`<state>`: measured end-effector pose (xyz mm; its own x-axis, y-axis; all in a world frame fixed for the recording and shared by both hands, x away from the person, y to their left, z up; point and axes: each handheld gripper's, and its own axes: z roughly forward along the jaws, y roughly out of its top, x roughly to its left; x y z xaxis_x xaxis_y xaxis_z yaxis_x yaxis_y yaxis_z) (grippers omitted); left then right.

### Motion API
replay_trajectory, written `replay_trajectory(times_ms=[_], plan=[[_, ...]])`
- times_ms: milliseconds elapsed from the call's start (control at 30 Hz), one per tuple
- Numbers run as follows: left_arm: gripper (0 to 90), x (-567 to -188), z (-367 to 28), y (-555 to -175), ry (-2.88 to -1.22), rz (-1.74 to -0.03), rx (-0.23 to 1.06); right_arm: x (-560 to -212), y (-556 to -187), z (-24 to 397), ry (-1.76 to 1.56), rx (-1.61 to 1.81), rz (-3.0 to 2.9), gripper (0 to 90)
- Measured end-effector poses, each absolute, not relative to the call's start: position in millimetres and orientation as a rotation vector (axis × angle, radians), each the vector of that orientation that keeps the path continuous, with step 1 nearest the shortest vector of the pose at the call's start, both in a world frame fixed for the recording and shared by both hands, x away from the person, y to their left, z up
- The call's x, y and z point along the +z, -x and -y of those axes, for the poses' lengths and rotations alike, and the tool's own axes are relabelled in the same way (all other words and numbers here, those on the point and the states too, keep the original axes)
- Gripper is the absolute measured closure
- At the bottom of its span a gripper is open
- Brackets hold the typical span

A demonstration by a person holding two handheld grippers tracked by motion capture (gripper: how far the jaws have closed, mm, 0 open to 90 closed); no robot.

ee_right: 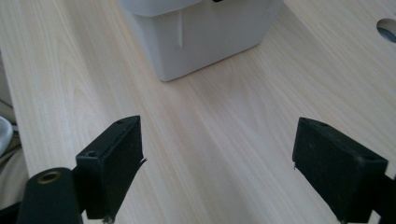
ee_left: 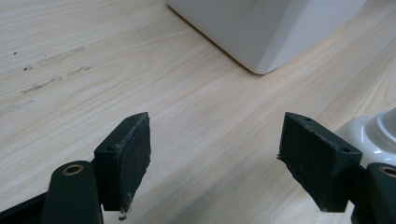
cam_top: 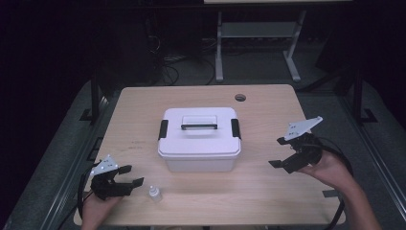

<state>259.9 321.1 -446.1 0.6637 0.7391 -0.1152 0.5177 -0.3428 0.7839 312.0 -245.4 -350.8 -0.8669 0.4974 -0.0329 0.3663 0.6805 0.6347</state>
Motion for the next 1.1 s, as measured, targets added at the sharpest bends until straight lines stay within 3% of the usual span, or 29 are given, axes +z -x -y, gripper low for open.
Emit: replay_trajectory(times_ms=[1100], plan=[[24.5,-446,-320,-260,-2.023,-0.978,0.337,-310,-349,201,-0.484,0.918,-2.784,15.6]])
